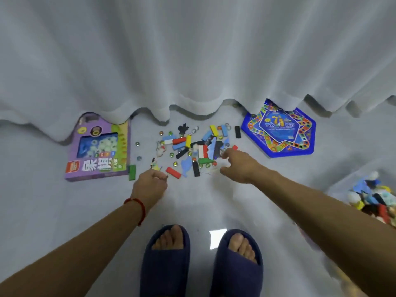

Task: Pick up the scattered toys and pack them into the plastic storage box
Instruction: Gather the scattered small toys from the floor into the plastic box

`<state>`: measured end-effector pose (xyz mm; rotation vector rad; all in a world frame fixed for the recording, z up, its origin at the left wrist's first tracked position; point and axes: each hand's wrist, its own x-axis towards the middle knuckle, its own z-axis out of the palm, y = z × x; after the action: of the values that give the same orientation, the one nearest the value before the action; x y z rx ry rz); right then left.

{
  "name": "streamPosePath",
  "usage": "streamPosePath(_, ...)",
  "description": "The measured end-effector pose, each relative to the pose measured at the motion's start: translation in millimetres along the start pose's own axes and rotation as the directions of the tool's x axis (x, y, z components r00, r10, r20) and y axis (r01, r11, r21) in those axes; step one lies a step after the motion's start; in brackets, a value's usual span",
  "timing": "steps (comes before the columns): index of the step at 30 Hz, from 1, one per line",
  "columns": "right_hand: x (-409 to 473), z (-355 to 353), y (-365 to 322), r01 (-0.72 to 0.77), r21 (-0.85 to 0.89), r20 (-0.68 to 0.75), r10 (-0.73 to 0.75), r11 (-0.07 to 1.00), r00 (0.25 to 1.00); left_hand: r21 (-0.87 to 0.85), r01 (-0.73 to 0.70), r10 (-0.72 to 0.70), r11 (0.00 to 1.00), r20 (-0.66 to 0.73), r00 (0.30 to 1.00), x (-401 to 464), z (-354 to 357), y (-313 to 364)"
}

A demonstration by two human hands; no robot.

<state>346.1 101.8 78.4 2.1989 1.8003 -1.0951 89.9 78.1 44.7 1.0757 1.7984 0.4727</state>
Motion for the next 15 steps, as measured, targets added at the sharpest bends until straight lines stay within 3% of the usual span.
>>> streamPosePath(3, 41.8, 24.2, -1.2, -0.012, -0.057, -0.095, 0.007, 0.998, 0.995, 0.214, -0.14, 0.147, 0.967, -0.016, 0.989, 19.2, 8.2, -9.2)
streamPosePath(7, 82.7, 37.1, -6.2, -0.036, -0.071, -0.24, 0.018, 0.997, 0.971, 0.301, -0.268, 0.291, 0.915, -0.032, 0.956, 41.8, 33.9, -8.8)
streamPosePath(11, 107.1, 44.3, -12.2, -0.104, -0.135, -0.307, 0.058, 0.985, 0.95, 0.319, -0.212, 0.238, 0.924, -0.043, 0.97, 56.6, 56.9, -9.1)
streamPosePath(15, 121.5, 53.4, -14.7, -0.04, -0.104, -0.34, 0.003, 0.994, 0.941, 0.352, -0.235, 0.259, 0.906, -0.024, 0.965, 72.3, 66.5, -3.0)
